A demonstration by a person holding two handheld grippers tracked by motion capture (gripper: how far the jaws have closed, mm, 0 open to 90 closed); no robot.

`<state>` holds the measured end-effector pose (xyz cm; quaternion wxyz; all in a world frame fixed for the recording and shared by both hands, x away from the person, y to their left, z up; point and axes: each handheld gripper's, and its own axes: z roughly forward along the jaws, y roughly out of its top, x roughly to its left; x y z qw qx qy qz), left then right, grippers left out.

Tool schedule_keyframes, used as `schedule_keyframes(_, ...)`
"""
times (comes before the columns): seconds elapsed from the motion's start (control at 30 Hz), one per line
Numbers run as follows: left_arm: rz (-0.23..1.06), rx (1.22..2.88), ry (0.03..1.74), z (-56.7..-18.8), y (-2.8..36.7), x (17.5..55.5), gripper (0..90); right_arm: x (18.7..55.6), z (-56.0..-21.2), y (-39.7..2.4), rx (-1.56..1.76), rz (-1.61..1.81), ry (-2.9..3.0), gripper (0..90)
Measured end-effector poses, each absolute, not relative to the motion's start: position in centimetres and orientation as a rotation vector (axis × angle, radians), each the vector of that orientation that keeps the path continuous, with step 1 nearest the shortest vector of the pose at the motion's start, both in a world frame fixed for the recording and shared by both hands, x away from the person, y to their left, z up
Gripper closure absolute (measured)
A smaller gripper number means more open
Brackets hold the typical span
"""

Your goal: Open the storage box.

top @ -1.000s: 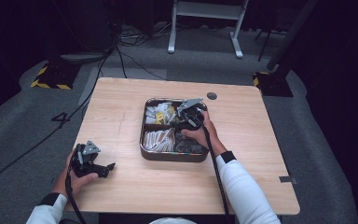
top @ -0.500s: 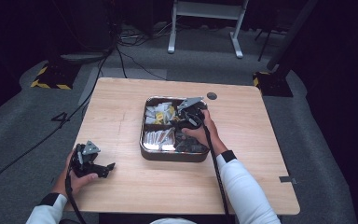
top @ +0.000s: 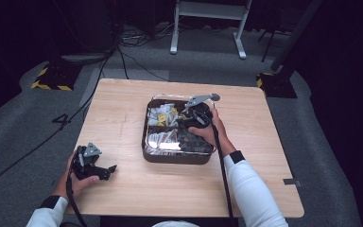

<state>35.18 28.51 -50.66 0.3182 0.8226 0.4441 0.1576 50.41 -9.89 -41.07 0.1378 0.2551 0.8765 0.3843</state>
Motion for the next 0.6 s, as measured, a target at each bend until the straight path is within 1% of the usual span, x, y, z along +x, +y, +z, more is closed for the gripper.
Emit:
schedule_keyframes(0.33,0.415,2.164,1.168,-50.7,28.5,35.2,0.5,49.7,-39.9,-11.6,0.752,1.132,2.507,58.9)
schedule_keyframes(0.6,0.416,2.165,1.167,-50.7,28.5,35.2,0.4,49.2,-39.6,-13.5,0.768,1.116,2.492,58.9)
